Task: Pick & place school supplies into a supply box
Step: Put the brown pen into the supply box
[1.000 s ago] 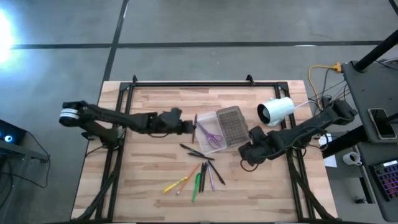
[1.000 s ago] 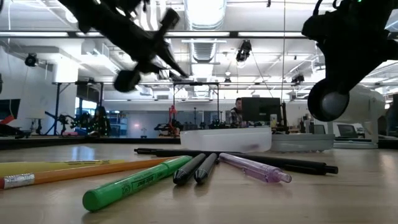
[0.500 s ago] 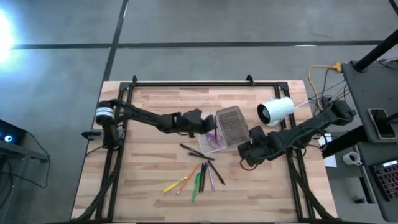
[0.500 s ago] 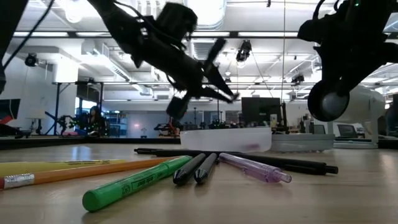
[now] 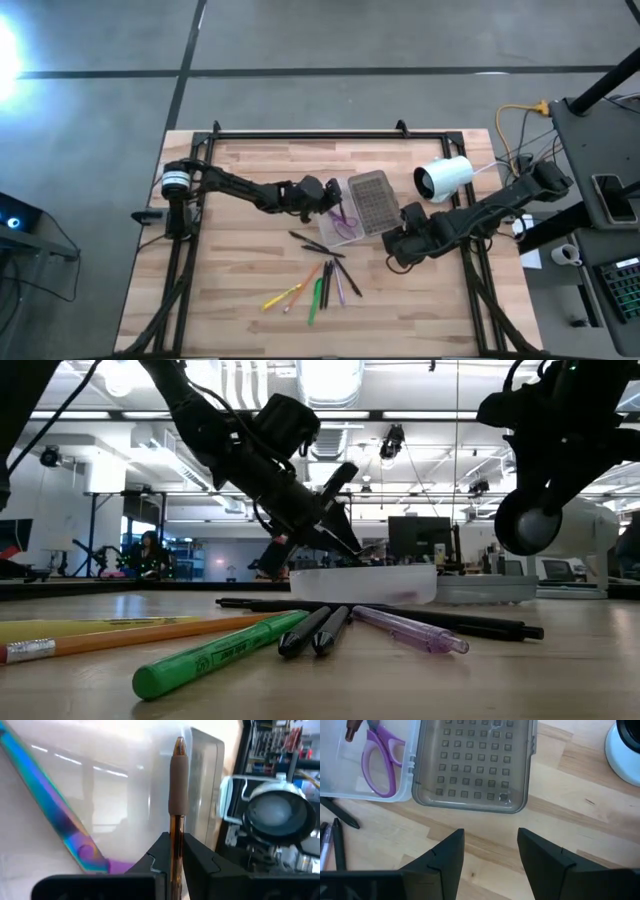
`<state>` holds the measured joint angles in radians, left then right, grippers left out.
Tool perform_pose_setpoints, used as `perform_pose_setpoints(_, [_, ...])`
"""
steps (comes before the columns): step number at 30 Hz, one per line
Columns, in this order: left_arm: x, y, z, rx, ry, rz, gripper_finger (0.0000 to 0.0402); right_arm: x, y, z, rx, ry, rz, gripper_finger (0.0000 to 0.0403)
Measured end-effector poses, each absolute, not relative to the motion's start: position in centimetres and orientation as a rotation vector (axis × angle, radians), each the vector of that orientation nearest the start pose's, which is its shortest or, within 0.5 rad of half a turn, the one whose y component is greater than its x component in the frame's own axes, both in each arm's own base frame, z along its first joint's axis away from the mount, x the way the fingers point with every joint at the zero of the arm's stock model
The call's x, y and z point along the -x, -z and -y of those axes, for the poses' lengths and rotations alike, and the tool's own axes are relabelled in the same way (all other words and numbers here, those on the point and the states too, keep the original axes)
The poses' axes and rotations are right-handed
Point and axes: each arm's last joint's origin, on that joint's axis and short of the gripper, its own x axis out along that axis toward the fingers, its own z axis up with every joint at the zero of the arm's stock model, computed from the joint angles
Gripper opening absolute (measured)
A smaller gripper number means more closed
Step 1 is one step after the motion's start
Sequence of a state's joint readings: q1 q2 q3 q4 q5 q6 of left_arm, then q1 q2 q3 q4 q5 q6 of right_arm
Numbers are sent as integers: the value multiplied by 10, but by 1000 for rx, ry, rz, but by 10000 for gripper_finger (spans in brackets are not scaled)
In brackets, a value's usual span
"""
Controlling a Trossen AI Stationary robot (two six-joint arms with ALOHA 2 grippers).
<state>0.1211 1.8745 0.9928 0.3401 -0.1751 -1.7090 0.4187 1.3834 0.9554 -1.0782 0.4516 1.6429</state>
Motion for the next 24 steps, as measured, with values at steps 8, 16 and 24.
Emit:
perform_pose_setpoints(8, [-378,-154,-61,1618,-722,-120,41,-211,-223,-80,-742,1023,-898,176])
perform_pose_setpoints(16, [-379,-158,-58,1624,-698,-119,98,-211,-222,-80,-740,1024,-896,176])
perform_pose_setpoints(24, [-377,-173,-55,1547,-589,-179,113,-211,-222,-80,-741,1024,-895,176])
